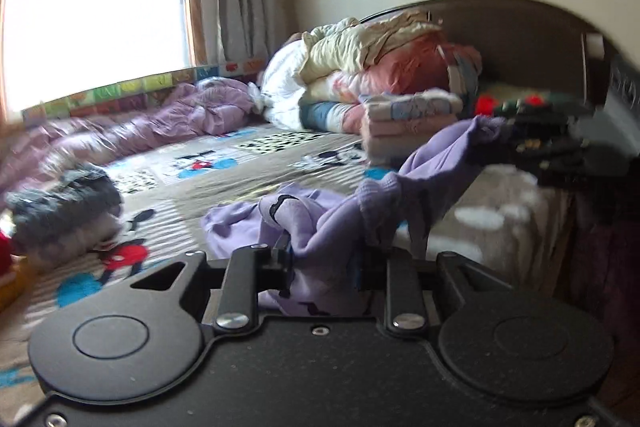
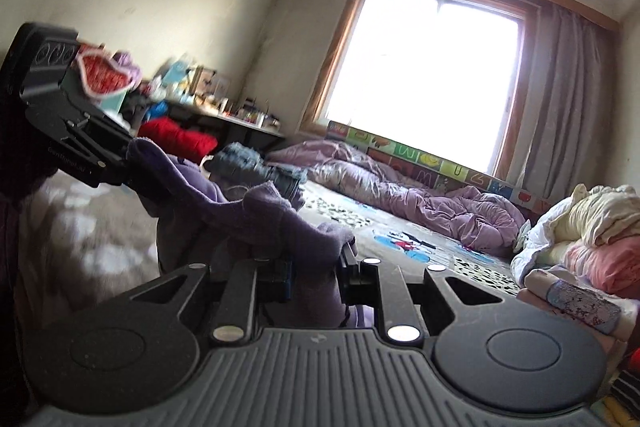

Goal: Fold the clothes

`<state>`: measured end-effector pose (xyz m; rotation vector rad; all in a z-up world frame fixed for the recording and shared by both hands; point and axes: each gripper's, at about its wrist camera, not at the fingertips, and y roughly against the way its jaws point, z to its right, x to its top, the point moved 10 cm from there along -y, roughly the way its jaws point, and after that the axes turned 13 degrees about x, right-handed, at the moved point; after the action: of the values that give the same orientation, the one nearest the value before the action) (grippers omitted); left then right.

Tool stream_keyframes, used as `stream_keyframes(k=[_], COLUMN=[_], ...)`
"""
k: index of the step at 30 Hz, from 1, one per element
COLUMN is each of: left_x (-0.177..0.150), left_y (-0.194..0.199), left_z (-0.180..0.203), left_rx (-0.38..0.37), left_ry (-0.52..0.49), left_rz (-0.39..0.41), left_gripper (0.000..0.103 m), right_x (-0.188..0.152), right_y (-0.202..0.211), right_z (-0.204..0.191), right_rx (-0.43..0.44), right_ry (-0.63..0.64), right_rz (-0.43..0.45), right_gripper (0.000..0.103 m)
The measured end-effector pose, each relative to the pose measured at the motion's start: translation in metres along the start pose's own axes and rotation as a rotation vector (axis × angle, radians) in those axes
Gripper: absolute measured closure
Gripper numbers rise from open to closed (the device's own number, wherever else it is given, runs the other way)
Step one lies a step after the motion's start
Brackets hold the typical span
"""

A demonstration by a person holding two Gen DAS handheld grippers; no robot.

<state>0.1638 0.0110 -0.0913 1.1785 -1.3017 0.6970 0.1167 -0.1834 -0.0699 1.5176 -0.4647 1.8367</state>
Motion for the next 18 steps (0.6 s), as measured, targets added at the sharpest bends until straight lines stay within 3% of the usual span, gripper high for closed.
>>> stream_keyframes(k=[7, 13, 18], left_x=[0.031, 0.034, 0.033], left_y=[-0.053, -0.106, -0.138], left_z=[-0.034, -0.06, -0.082], left_rx=[-0.097, -0.147, -0.176], left_ry=[0.227, 0.399, 0.543], left_rz=[-0.024, -0.08, -0.081], left_gripper=[0.078, 0.078, 0.079], right_x=[-0.002, -0.016, -0.027], right_y=[-0.027, -0.068, -0.103], right_z=[0.065, 0.109, 0.142], right_rx=[-0.002, 0.025, 0.052], right_ry=[-0.25, -0.399, -0.51], right_rz=[0.065, 0.079, 0.089], right_gripper=[0.081, 0.085, 0.087])
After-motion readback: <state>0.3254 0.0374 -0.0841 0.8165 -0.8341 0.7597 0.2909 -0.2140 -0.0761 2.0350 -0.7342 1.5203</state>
